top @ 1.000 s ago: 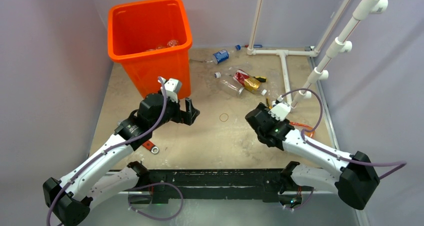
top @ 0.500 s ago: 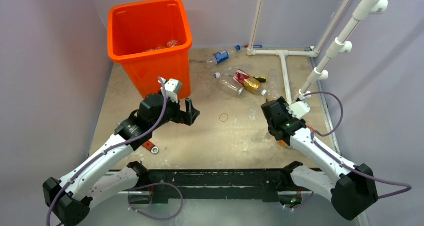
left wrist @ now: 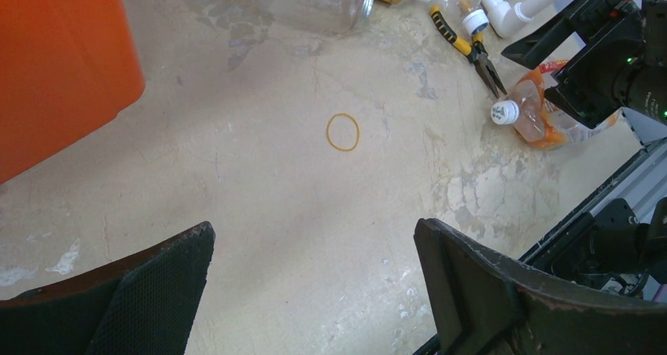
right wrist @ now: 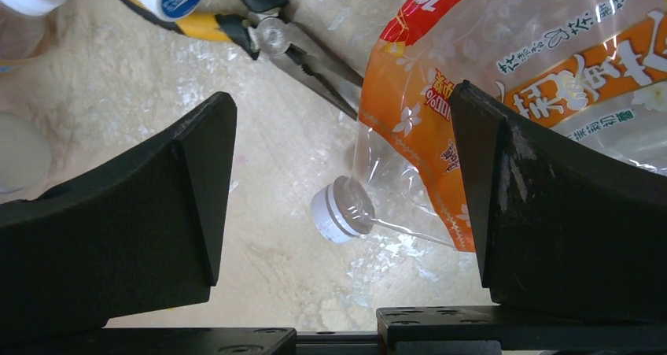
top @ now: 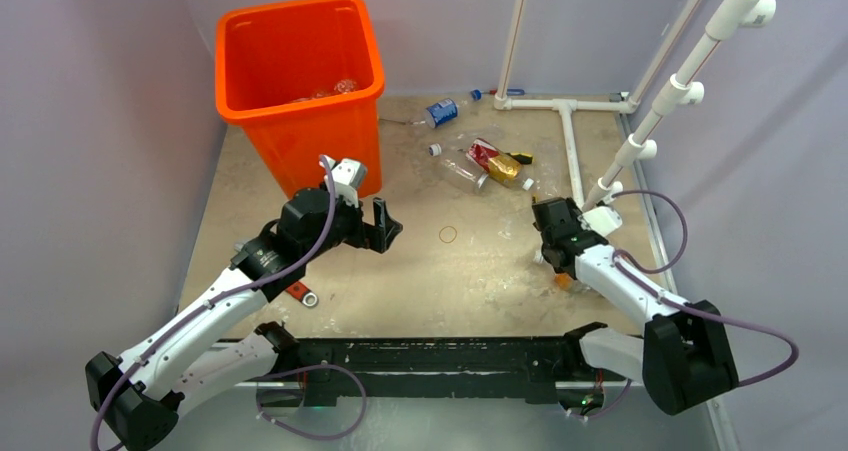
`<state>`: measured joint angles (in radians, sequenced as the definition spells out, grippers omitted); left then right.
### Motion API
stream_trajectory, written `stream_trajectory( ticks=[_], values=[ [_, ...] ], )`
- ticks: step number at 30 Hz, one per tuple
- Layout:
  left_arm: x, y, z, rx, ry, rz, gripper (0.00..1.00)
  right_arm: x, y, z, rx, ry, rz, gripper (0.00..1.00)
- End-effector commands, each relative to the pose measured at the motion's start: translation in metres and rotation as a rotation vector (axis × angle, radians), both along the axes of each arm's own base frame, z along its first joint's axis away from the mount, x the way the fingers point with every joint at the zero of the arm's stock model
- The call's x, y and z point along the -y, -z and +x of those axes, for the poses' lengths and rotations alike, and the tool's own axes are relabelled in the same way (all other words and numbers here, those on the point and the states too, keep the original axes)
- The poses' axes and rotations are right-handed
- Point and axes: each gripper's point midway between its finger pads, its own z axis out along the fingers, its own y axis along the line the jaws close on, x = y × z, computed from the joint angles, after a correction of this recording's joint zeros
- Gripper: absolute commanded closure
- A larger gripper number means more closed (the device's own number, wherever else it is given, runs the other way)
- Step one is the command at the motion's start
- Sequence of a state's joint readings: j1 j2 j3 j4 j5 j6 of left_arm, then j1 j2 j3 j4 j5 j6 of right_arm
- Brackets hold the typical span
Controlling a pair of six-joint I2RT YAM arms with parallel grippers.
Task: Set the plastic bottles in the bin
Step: Pick up the plastic bottle at the center of the board.
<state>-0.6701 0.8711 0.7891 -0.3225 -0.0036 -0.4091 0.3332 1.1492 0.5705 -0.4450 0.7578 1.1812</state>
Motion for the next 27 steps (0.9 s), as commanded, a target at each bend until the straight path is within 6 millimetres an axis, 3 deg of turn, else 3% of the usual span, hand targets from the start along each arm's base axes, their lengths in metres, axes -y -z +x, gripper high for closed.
stream_trajectory(
  ticks=[1, 6, 15, 18, 23, 27],
  values=[
    [0.004, -0.008, 0.000, 0.024, 0.009, -0.028, 0.01, -0.022, 0.001, 0.015, 0.037, -0.075, 0.093, 0.01],
    [0.004, -0.008, -0.001, 0.025, 0.010, -0.030, 0.01, -0.060, 0.000, 0.013, 0.067, -0.192, 0.175, 0.03],
    [0.006, -0.004, 0.001, 0.012, 0.015, -0.022, 0.01, -0.157, -0.004, 0.000, 0.070, -0.375, 0.287, 0.05],
    [0.005, -0.001, 0.001, 0.008, 0.010, -0.013, 0.01, -0.177, -0.015, 0.003, 0.079, -0.405, 0.276, 0.04],
    [0.005, 0.003, 0.001, -0.001, 0.014, 0.000, 0.01, -0.180, -0.053, 0.008, 0.140, -0.446, 0.233, 0.03],
    [0.007, 0.004, 0.003, -0.003, 0.025, 0.021, 0.01, -0.163, -0.082, 0.008, 0.178, -0.500, 0.127, 0.02]
  ],
)
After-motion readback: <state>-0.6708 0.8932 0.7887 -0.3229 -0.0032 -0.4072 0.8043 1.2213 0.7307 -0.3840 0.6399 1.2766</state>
